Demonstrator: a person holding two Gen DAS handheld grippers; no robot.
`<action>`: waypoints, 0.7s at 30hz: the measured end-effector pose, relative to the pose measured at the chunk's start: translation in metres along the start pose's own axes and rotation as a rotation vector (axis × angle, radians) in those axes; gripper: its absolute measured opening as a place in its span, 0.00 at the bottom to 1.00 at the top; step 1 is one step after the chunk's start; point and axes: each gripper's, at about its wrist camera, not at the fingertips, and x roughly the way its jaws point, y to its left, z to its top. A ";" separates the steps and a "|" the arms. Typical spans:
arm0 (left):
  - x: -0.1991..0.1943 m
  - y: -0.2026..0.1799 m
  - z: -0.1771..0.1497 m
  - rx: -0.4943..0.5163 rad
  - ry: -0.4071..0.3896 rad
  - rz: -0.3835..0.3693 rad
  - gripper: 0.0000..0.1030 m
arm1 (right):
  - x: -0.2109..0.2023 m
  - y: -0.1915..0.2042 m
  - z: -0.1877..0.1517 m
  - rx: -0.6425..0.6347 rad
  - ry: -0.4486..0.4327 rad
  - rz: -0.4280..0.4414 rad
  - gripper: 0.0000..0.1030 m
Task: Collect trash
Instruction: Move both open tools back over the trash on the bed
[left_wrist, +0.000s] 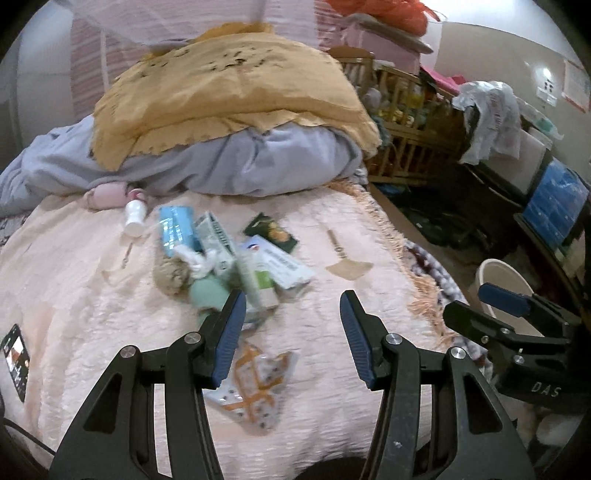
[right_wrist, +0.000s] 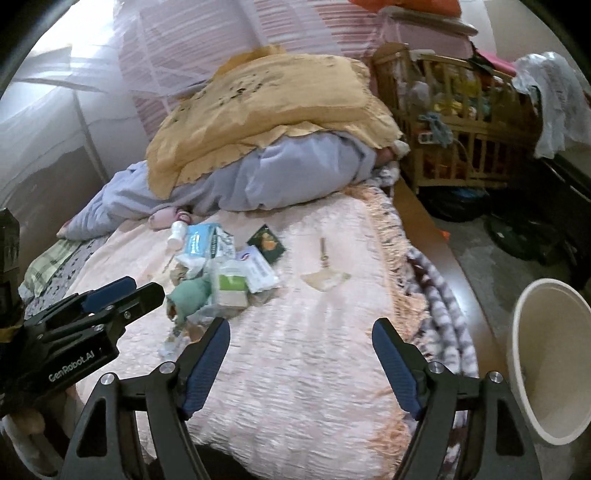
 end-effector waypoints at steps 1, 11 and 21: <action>0.000 0.004 0.000 -0.005 0.002 0.001 0.50 | 0.002 0.003 0.000 -0.004 0.002 0.005 0.75; -0.005 0.071 -0.008 -0.091 0.042 0.004 0.52 | 0.025 0.022 -0.002 -0.043 0.068 0.075 0.77; 0.010 0.102 -0.043 -0.108 0.145 -0.012 0.53 | 0.059 0.037 -0.014 -0.087 0.163 0.122 0.77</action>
